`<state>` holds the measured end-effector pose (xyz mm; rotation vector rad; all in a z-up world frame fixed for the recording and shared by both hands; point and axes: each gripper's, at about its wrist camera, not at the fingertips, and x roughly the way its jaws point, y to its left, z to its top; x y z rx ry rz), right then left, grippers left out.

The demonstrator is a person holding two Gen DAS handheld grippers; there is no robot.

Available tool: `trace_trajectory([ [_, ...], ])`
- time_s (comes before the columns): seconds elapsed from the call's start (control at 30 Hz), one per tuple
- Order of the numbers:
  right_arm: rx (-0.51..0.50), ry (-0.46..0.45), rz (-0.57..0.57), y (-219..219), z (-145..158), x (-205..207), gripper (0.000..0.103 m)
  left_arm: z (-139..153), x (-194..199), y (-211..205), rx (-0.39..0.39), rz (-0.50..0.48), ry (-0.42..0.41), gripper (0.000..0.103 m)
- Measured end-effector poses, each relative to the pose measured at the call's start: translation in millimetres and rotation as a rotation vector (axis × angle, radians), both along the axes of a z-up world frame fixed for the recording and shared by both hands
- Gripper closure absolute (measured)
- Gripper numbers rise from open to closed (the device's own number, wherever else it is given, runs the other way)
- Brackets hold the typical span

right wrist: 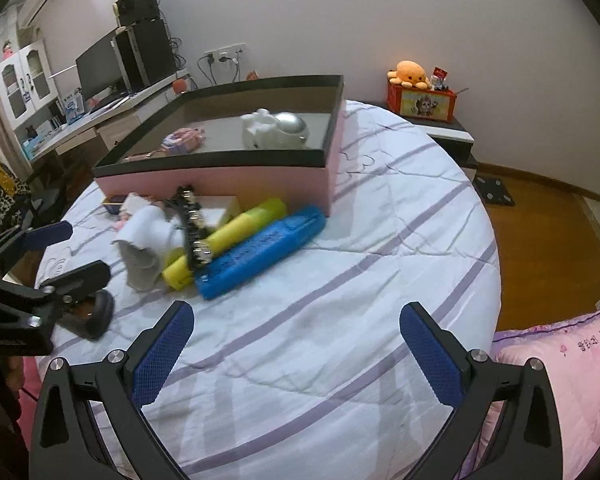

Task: Organize rigid objects
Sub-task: 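Withdraw both tools from the box back over the bed, then lower the left gripper onto the white cup and close it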

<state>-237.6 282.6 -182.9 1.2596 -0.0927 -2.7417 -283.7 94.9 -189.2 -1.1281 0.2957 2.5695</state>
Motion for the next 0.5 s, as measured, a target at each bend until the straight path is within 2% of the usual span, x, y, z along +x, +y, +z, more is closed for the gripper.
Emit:
trace_trajectory([
  [0.03,-0.003,-0.004,0.000,1.9,-0.9,-2.2,0.000,-1.8,-3.6,4.2,-0.006,-0.006,-0.005,0.018],
  [0.13,-0.014,-0.013,0.006,7.1,-4.4,-7.3,0.000,-5.7,-11.9,11.5,-0.025,-0.021,-0.020,0.029],
  [0.23,-0.023,-0.021,0.016,9.1,-7.8,-12.0,0.000,-8.1,-16.7,14.8,-0.028,-0.048,-0.037,0.031],
  [0.37,-0.031,-0.026,0.025,10.7,-9.6,-15.5,0.000,-4.0,-12.4,15.8,-0.073,-0.068,-0.027,0.037],
  [0.5,-0.040,-0.026,0.036,11.3,-10.4,-16.8,0.000,-1.7,-11.4,4.0,-0.078,-0.029,-0.019,0.038],
])
